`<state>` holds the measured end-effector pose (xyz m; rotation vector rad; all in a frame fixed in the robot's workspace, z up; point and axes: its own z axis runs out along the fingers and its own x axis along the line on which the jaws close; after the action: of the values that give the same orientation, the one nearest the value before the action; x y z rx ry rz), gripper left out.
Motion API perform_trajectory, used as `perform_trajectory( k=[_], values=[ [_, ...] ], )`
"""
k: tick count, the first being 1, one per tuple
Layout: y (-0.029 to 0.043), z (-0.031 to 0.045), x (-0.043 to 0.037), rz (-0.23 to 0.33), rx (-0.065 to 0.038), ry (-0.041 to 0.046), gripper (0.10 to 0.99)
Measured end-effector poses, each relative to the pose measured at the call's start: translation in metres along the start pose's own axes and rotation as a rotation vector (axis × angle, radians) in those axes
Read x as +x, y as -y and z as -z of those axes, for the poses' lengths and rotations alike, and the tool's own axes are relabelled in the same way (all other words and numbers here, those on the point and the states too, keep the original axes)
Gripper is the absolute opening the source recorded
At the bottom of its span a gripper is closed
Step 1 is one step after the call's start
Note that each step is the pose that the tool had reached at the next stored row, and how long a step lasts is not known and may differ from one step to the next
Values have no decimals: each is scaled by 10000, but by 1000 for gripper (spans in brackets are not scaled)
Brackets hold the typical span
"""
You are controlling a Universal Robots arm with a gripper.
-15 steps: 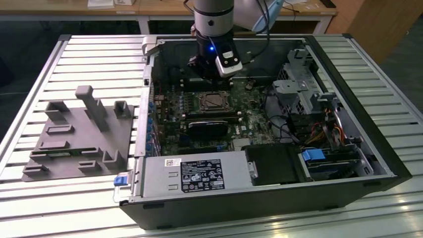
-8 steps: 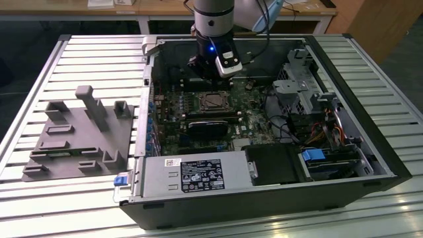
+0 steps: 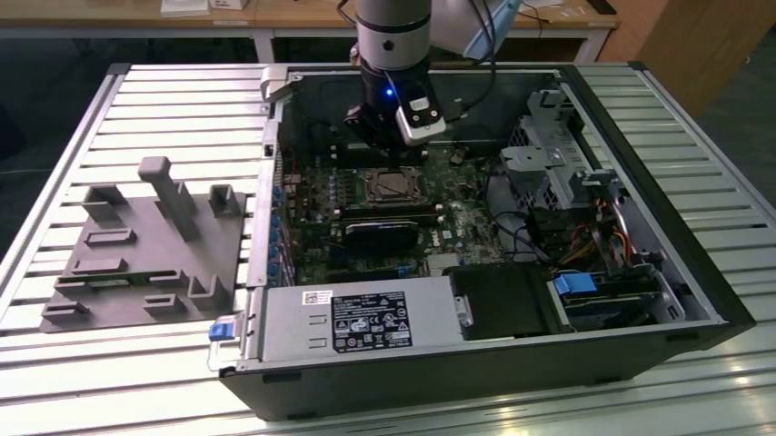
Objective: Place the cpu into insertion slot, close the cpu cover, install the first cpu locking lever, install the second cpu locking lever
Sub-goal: 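Install the second cpu locking lever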
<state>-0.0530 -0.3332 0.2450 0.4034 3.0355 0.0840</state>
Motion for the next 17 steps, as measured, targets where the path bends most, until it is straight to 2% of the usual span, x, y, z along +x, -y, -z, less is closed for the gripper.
perform_trajectory(
  k=[17],
  values=[
    [256,-1,-82,0,1,0,102]
  ],
)
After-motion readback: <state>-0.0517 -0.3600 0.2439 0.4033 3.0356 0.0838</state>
